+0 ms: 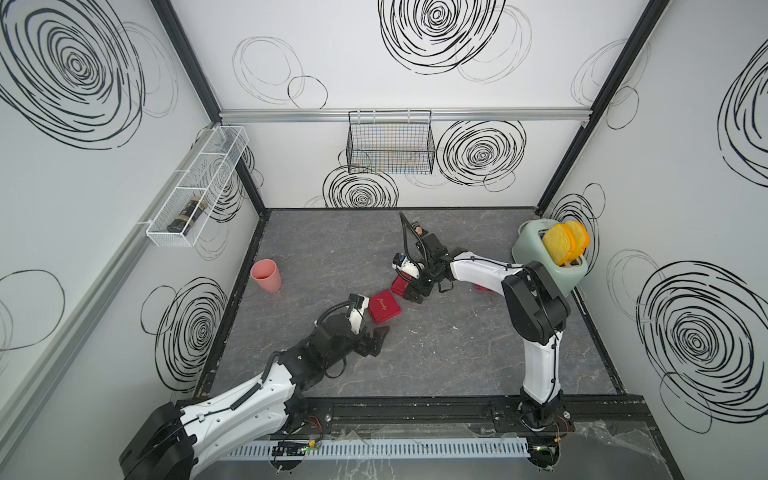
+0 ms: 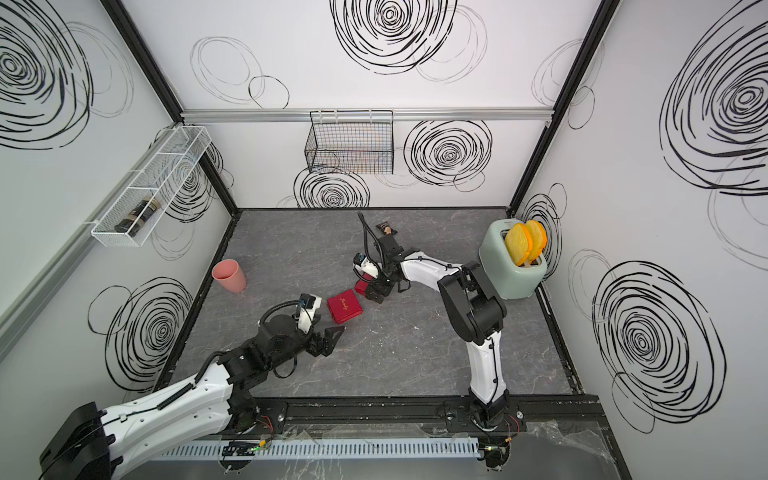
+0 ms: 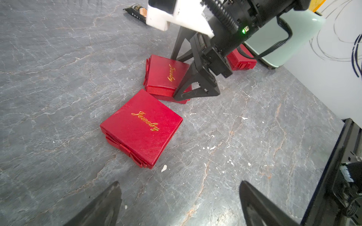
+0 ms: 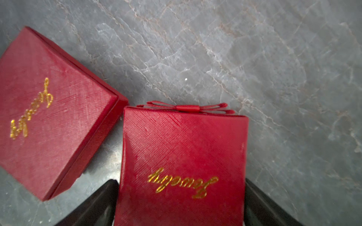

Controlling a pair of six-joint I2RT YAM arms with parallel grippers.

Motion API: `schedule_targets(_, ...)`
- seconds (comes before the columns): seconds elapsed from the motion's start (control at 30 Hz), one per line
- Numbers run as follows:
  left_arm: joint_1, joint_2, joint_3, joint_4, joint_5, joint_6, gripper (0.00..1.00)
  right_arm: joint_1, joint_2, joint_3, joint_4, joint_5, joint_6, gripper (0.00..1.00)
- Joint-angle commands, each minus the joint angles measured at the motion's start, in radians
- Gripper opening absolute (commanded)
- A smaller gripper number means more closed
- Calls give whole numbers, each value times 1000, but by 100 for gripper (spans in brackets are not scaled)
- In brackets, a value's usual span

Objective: Take the necklace out of the lift-off lid jewelry box
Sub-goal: Pick up the jewelry box from the center of the board.

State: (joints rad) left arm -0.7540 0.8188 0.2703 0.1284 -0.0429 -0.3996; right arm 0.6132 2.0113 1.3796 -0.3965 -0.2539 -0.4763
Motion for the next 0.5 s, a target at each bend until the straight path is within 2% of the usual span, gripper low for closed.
schedule_targets(0.0,-8,-13,18,20,-15,12,96,16,0,25,-31,-24,-14,97)
schedule_targets(0.27,-10,-15,19,17,-17,12,96,43,13,40,-20,34,41,100)
schedule_targets(0.47,-12,-18,18,18,-16,12,96,41,11,49,-19,72,131,87)
